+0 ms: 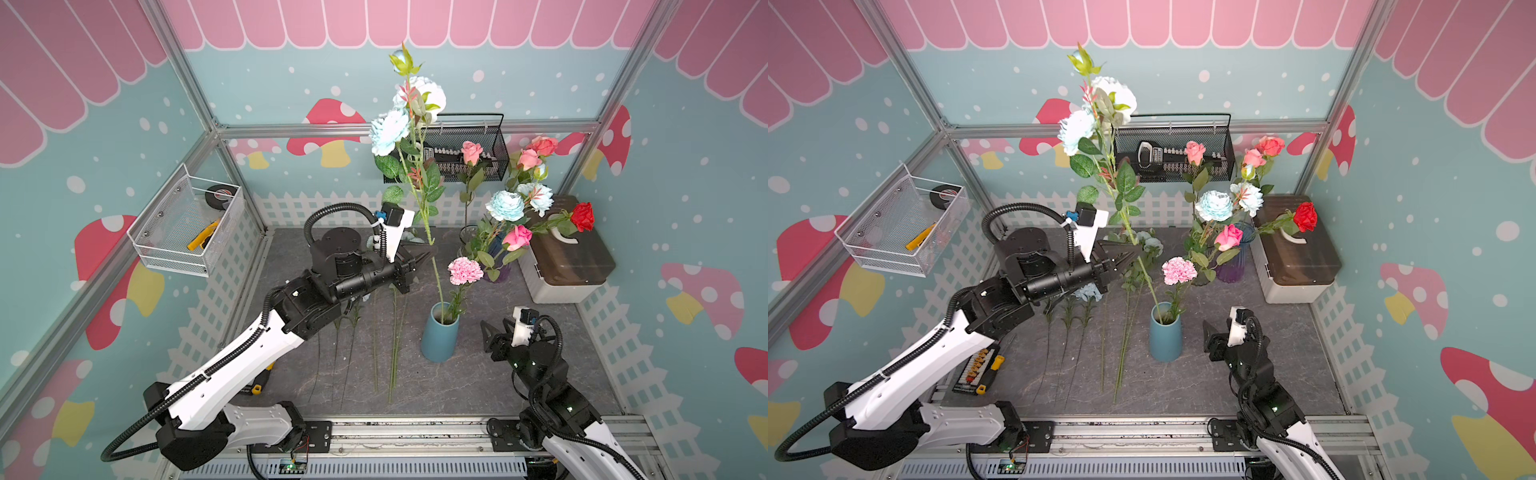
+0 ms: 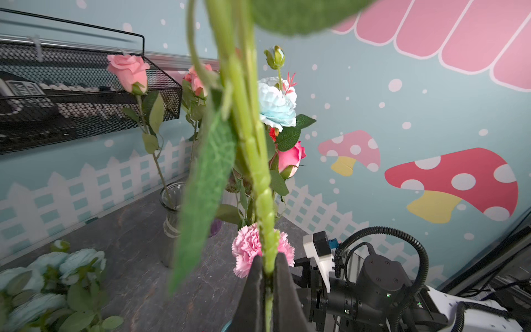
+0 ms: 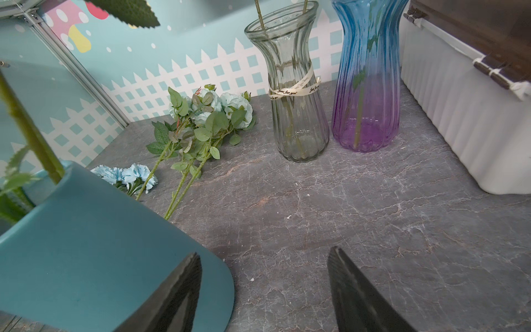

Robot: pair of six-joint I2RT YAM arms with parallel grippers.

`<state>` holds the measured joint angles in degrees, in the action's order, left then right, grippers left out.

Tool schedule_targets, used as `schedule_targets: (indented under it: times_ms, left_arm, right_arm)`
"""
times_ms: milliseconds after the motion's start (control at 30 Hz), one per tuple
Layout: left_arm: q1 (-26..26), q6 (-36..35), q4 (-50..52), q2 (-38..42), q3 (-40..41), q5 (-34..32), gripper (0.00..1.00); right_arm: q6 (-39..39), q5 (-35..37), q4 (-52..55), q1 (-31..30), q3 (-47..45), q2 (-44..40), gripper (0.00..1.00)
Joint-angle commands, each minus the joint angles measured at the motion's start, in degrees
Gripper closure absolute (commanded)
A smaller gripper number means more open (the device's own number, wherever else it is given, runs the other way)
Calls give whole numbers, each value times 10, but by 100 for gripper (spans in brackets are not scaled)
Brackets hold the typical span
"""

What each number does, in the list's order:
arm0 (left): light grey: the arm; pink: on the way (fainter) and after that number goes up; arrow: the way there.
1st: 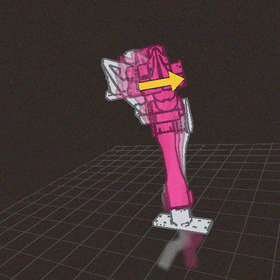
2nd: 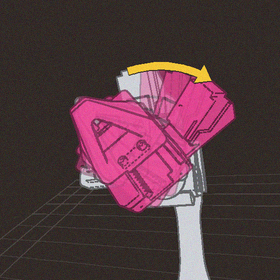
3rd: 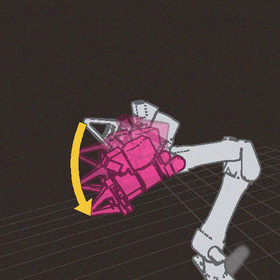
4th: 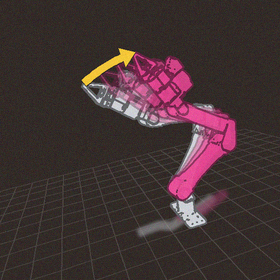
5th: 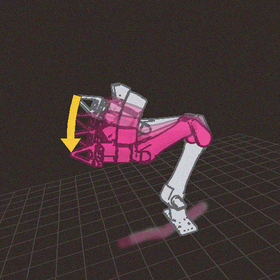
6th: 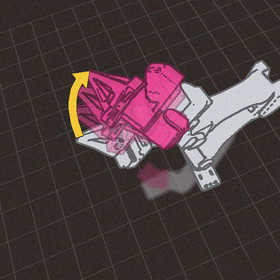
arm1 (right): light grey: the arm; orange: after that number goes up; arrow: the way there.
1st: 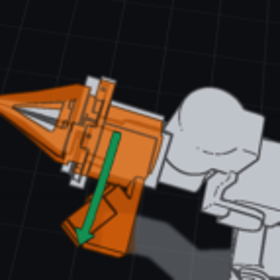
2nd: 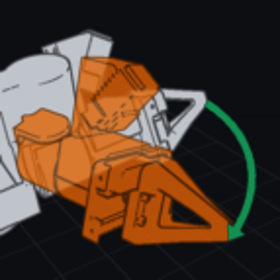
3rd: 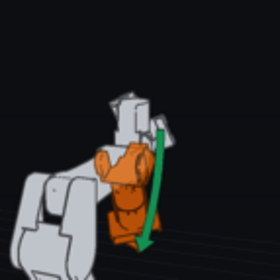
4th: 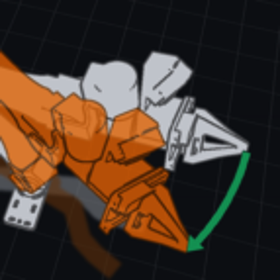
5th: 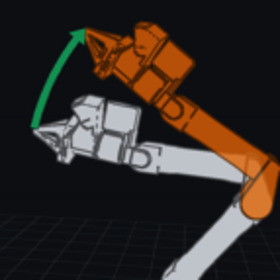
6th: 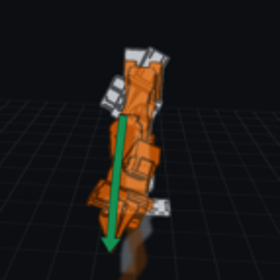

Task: Pick out blue flowers from the vase
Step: Pick up the flower from the vase, then place the flower at the center of the board.

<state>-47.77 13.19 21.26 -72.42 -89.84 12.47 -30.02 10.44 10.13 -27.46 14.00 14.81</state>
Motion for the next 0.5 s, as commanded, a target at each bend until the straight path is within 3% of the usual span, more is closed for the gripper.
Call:
schedule_targets:
  times_ms: [0,133,467]
  left_arm:
    - [-2,-19,139,2,-69,-50,100]
    - [6,-29,231,-2,-148,-98,100]
    - [59,-19,372,-11,-243,-78,100]
  right_arm:
    - [2,-5,-7,-3,-6,-8,31]
    - [2,-7,-7,-3,-6,-12,31]
    - [3,-9,-5,-3,-6,-24,31]
